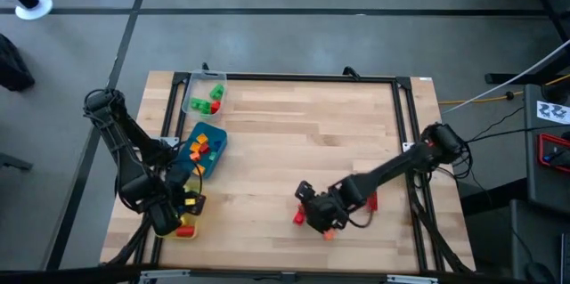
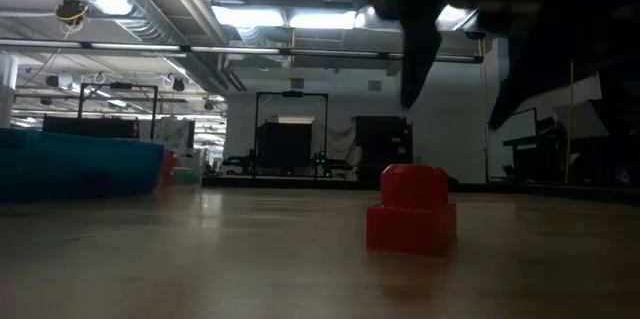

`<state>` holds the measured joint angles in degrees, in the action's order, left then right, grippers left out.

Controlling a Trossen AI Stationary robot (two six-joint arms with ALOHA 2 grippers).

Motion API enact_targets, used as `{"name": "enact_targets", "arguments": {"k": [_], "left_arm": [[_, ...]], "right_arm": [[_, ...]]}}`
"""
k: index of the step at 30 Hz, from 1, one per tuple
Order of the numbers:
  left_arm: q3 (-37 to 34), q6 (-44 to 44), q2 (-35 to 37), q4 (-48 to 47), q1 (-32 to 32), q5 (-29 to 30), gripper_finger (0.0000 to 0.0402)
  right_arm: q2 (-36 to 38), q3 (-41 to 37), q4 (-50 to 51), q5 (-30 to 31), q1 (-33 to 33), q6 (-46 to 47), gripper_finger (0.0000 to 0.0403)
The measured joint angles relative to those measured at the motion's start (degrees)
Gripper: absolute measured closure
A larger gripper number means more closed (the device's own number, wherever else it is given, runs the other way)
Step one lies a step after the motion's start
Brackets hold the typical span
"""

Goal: Sort blocks by size
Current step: Put the left red 2 stud game piece into the transparent bin

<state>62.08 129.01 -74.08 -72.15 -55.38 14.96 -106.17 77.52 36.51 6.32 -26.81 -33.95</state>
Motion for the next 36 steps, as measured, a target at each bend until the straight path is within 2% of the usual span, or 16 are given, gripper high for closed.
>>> {"name": "enact_targets", "arguments": {"k": [7, 16, 22, 28, 30, 36], "left_arm": [[0.0, -2.42, 0.0, 3.94, 0.01, 11.68, 0.0211], [0.0, -7.22, -1.01, 5.52, 0.01, 20.73, 0.0211], [0.0, -7.84, -3.26, 5.37, 0.05, 24.04, 0.0211], [0.0, -7.84, -6.53, 5.37, 0.21, 26.83, 0.0211], [0.0, -7.95, -7.9, 5.41, 0.44, 28.32, 0.0211], [0.0, -11.26, -11.26, 5.88, 3.01, 34.23, 0.0211]], "right_arm": [[-3.35, 0.0, -1.5, -10.68, 5.45, -1.08, 0.0152], [-8.39, 0.0, -6.08, -14.92, 5.95, -2.34, 0.0152], [-10.72, 0.08, -7.14, -15.12, 5.97, -2.36, 0.0171], [-10.95, 0.36, -7.94, -14.3, 5.9, -2.4, 0.0249], [-11.23, 1.07, -9.43, -13.05, 5.9, -2.45, 0.0264], [-11.26, 4.96, -10.35, -4.81, 5.99, -4.58, 0.0264]]}}
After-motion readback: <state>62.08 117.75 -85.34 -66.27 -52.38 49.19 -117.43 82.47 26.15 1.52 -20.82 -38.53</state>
